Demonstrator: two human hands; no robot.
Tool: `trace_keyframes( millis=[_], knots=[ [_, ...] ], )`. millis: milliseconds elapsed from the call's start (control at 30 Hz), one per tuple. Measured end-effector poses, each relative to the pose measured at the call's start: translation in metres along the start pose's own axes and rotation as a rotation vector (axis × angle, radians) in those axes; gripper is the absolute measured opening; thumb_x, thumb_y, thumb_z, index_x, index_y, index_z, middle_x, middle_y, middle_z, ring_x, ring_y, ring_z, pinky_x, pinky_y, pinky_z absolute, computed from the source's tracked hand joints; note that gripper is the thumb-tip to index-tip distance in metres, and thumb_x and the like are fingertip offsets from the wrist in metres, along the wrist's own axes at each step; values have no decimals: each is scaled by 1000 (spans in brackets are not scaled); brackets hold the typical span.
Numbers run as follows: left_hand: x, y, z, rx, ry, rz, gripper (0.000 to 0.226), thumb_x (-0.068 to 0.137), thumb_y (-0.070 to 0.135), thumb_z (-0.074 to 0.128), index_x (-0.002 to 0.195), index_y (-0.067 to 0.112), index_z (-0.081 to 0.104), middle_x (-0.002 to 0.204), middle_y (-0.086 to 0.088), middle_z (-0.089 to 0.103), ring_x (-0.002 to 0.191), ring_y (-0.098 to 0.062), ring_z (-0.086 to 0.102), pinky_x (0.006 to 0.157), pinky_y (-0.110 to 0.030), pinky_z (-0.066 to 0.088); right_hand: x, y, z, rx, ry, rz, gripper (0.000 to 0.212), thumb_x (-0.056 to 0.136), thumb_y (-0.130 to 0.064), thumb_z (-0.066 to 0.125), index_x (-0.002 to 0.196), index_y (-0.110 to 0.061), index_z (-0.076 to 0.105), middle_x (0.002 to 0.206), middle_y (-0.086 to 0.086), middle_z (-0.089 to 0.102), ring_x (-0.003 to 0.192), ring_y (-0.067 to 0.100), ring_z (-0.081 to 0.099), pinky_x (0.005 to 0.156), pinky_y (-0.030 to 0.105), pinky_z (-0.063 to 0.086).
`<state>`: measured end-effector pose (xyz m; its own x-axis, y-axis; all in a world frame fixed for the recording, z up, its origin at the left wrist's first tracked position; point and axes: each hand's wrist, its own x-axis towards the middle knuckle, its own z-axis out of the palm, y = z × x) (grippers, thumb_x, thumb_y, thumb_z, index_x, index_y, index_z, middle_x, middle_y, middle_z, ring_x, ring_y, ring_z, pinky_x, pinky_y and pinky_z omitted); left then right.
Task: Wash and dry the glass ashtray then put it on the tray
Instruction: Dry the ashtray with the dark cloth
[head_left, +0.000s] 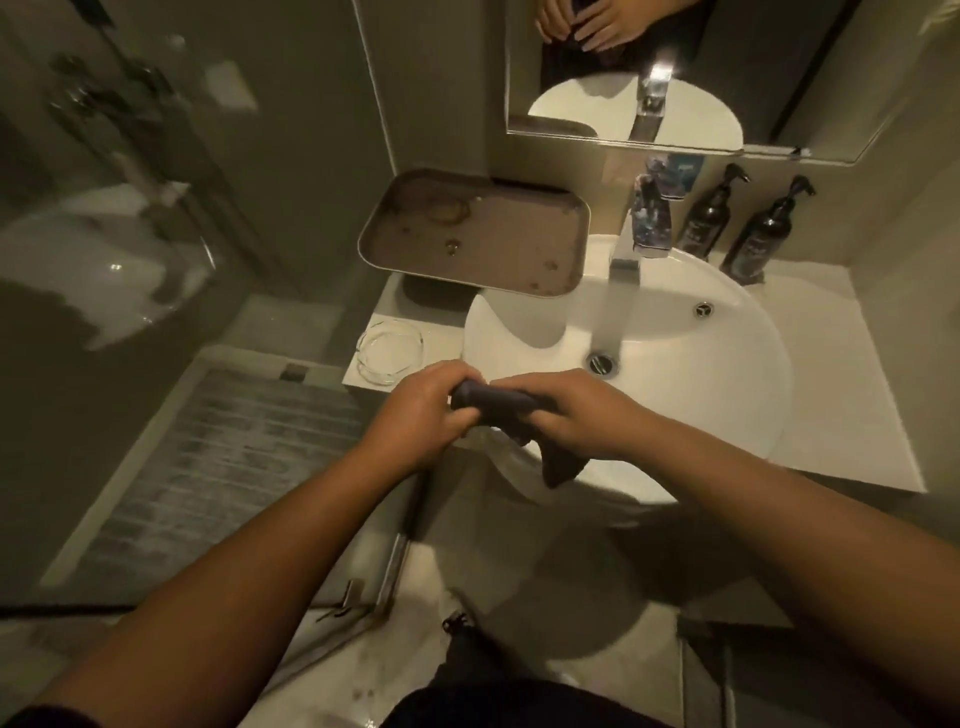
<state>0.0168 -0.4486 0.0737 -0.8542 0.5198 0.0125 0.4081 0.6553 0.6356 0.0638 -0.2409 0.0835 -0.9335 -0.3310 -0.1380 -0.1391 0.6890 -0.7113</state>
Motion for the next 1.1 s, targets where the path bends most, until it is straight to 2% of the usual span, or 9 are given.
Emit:
trace_keyframes(
  millis=[133,233,333,533,600,667,767,900,1100],
  knots=[
    [10,-36,-18,-31,45,-51,18,84,19,70,94,28,58,93,6,61,85,-10,55,69,-14,37,44,-12,0,99,-61,49,43,94,-21,53,101,-64,59,94,-27,68,90,-3,62,74,11,47],
    [20,-66,-30,-25,64,-87,17,84,21,71,99,20,62,97,1,63,88,-12,57,74,-22,43,83,-16,2,78,-95,84,43,93,-20,54,89,-63,58,82,-36,63,87,-10,59,68,7,41],
    [27,-101,-38,-39,103,-166,19,86,20,69,103,14,64,97,1,62,90,-14,60,78,-27,47,123,-15,5,43,-112,107,39,93,-16,55,96,-54,58,82,-33,61,79,-4,62,64,7,38],
    [24,-164,-34,15,128,-372,22,89,26,63,108,15,64,104,-5,63,87,-18,61,71,-28,45,182,-22,11,-195,-13,33,38,94,-19,52,119,-47,54,95,-11,67,75,6,59,70,28,48],
    [26,-176,-27,35,120,-426,23,90,29,62,110,17,63,106,-6,62,87,-21,62,72,-31,48,202,-25,18,-356,1,-3,35,96,-23,52,119,-49,51,92,-11,66,78,15,63,64,33,54],
    [29,-185,-19,39,126,-457,26,89,31,62,112,18,61,109,-7,61,89,-25,63,74,-34,50,222,-23,28,-657,2,-132,44,93,-21,58,129,-44,49,109,-9,66,96,21,63,60,31,52],
    [36,-192,-9,23,149,-495,33,88,33,63,117,19,58,116,-7,58,92,-27,62,75,-38,51,246,-16,46,-965,-181,-247,62,86,-23,67,142,-30,41,136,1,54,118,27,49,67,35,50],
    [45,-199,0,-1,153,-567,50,86,41,64,129,20,49,128,-7,52,97,-30,61,79,-44,51,268,-5,66,-1136,-542,-323,48,91,-29,61,137,-27,50,144,1,46,127,28,39,90,39,45],
    [56,-201,13,67,124,-553,62,85,49,63,138,23,41,136,-7,46,105,-36,58,77,-41,49,286,7,62,-1176,-689,-404,51,87,-32,65,135,-25,52,144,4,46,131,28,40,104,43,39]
  ],
)
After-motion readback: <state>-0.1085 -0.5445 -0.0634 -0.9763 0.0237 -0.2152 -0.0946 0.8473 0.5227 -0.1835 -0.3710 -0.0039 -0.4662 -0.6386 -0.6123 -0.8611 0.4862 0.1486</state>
